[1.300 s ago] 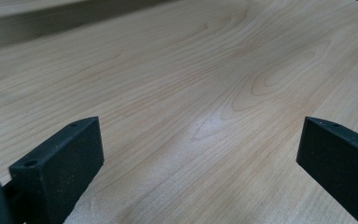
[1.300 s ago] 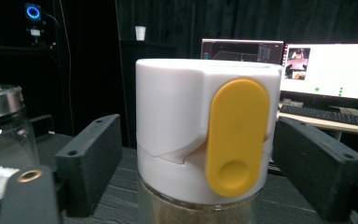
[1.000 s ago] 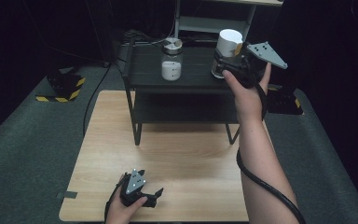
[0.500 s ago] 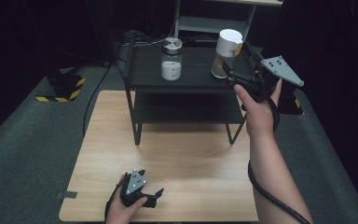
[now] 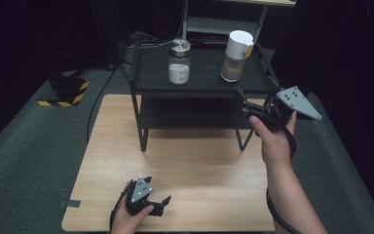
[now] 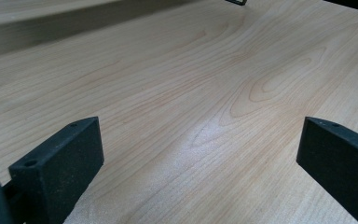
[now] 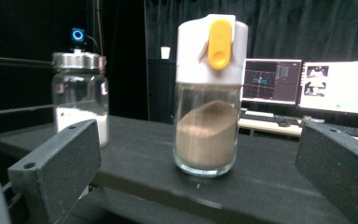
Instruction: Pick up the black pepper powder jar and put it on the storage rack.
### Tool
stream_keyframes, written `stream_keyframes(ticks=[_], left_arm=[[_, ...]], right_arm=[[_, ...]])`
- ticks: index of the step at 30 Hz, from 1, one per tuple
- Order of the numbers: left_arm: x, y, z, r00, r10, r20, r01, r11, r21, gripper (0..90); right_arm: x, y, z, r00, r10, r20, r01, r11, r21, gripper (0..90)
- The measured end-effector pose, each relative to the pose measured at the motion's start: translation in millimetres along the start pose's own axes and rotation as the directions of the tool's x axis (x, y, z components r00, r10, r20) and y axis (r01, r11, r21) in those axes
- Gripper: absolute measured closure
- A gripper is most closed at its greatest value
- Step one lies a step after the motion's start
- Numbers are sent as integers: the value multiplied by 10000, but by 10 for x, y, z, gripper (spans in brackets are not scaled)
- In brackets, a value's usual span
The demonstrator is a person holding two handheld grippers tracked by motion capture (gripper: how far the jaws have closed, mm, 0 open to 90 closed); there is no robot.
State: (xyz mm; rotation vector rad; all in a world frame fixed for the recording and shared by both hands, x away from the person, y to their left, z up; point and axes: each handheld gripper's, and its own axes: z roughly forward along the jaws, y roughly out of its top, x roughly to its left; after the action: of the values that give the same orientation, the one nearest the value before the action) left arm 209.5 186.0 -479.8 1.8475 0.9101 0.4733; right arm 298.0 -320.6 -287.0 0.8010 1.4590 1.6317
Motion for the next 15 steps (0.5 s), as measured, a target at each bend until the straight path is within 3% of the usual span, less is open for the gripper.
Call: stream_keyframes(ticks=[15], left_arm=[[6,-11,-4,10000,42,46,-42,10000,-70,7]], right_arm=[[54,-278,-295,9988,-186,-449,191,9998,109,0]])
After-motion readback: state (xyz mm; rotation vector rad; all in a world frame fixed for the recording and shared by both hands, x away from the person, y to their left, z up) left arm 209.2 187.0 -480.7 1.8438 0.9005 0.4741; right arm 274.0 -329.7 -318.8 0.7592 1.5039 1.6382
